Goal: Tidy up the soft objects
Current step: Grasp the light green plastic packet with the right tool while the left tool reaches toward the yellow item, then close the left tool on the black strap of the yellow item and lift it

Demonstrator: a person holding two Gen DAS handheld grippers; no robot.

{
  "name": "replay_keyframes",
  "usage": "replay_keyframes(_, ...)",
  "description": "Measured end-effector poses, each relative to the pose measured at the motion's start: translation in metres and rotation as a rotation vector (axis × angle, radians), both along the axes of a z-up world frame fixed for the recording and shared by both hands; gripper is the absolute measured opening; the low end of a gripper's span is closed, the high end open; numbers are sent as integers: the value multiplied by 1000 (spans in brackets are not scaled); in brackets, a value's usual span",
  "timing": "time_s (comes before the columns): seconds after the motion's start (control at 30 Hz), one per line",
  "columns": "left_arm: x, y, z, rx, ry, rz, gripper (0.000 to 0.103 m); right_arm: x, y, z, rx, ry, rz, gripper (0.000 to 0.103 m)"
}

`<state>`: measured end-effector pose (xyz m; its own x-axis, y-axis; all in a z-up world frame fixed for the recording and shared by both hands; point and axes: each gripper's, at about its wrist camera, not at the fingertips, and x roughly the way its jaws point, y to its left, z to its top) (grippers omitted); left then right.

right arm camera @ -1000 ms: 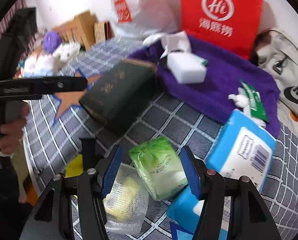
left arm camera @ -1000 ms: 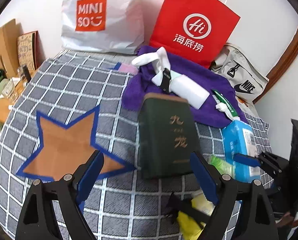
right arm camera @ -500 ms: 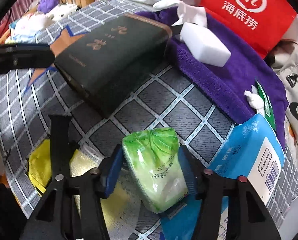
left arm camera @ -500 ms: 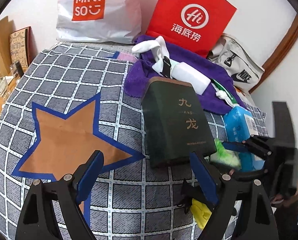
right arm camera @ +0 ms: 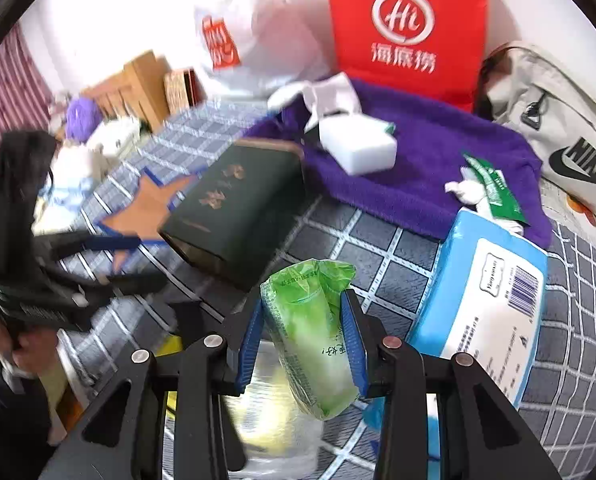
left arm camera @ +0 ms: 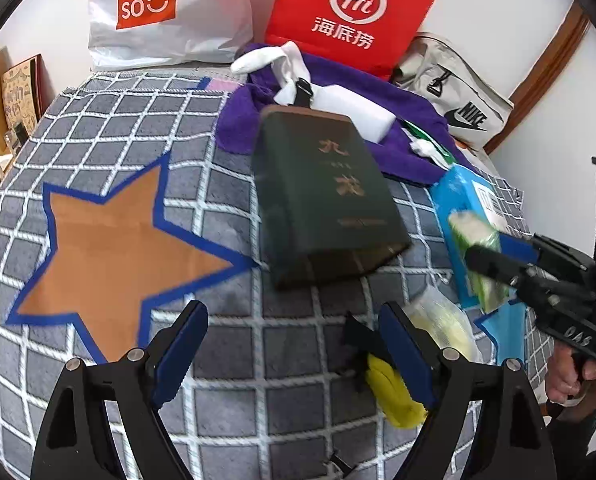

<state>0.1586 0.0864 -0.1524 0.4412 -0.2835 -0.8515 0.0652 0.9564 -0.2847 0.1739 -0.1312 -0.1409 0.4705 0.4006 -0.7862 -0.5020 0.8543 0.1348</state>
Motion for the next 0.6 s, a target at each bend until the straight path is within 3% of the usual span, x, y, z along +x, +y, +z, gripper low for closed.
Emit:
replay_keyframes(0.33, -16, -31, -10, -46, 14, -21, 72, -47, -41, 21, 134, -36, -46, 36)
replay_keyframes(0.6, -9, -30, -19, -68, 32, 12, 72, -68, -59, 38, 225, -68, -70, 35)
